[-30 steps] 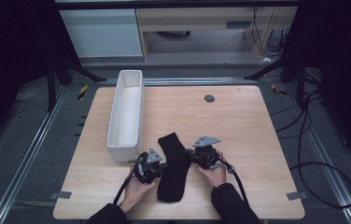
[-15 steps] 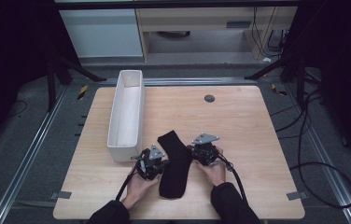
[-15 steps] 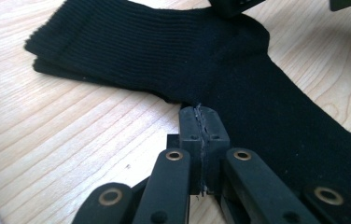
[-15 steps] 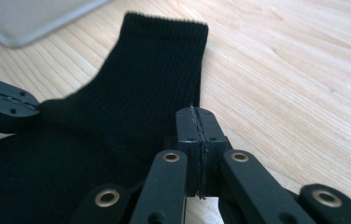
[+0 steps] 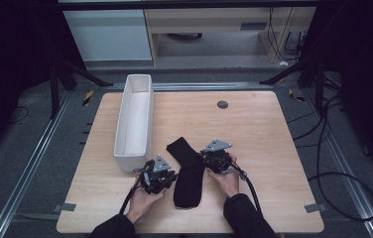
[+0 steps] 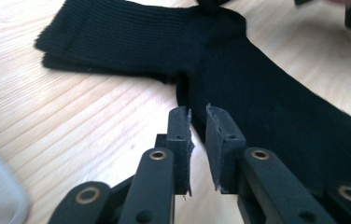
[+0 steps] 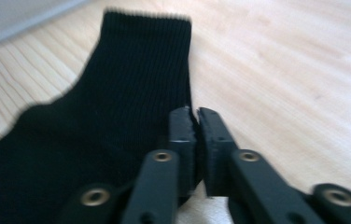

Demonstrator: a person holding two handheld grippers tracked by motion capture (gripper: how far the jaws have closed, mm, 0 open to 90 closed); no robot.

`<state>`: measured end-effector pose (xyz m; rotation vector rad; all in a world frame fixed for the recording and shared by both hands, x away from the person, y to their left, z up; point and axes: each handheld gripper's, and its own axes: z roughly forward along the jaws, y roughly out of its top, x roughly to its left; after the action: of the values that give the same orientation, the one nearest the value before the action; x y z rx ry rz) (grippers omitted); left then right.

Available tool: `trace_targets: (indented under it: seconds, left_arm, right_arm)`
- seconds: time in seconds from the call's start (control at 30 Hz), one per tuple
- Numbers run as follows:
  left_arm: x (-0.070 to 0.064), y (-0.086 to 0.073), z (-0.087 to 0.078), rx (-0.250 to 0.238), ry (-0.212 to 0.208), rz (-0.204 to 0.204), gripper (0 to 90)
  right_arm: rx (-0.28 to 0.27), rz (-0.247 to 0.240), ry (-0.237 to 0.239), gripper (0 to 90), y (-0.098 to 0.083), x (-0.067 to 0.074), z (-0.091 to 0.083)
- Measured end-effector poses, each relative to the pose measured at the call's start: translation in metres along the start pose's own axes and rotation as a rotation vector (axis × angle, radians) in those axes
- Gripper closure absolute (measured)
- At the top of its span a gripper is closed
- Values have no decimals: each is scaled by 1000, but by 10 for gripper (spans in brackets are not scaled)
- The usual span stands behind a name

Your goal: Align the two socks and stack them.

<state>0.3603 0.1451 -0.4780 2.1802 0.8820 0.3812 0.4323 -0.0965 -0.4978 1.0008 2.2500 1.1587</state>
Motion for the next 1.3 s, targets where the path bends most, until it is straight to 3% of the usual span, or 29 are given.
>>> trace_targets:
  seconds: [0.13,0.2,0.37,0.5,0.6,0.7,0.83,0.97,1.07,1.17,1.3]
  left_arm:
    - [-2,-13,-22,-1,4,10,735]
    - [-2,-22,-32,12,26,19,717]
    - [2,-42,-56,9,61,-8,671]
    - [9,-53,-64,10,76,-45,648]
    - [12,-56,-64,15,98,-66,636]
    - [13,-59,-60,21,93,-90,624]
    - [11,-58,-56,27,91,-80,619]
    - [13,-58,-55,22,92,-81,614]
    - [12,-57,-56,12,83,-76,614]
    - [9,-55,-55,0,61,-68,615]
    - [-1,-51,-51,0,19,-37,615]
  right_arm:
    - [-48,-7,54,667,7,4,-27]
    - [-61,-12,78,631,6,10,-41]
    - [-43,-35,170,564,-10,33,-66]
    - [-8,-71,252,566,-24,56,-77]
    - [4,-98,303,570,-29,71,-80]
    - [17,-97,342,584,-34,81,-77]
    - [54,-113,370,601,-40,90,-69]
    - [94,-136,378,754,-42,93,-65]
    - [100,-102,396,865,-40,90,-64]
    - [58,-52,412,871,-33,85,-66]
    - [-2,-7,400,866,-23,80,-64]
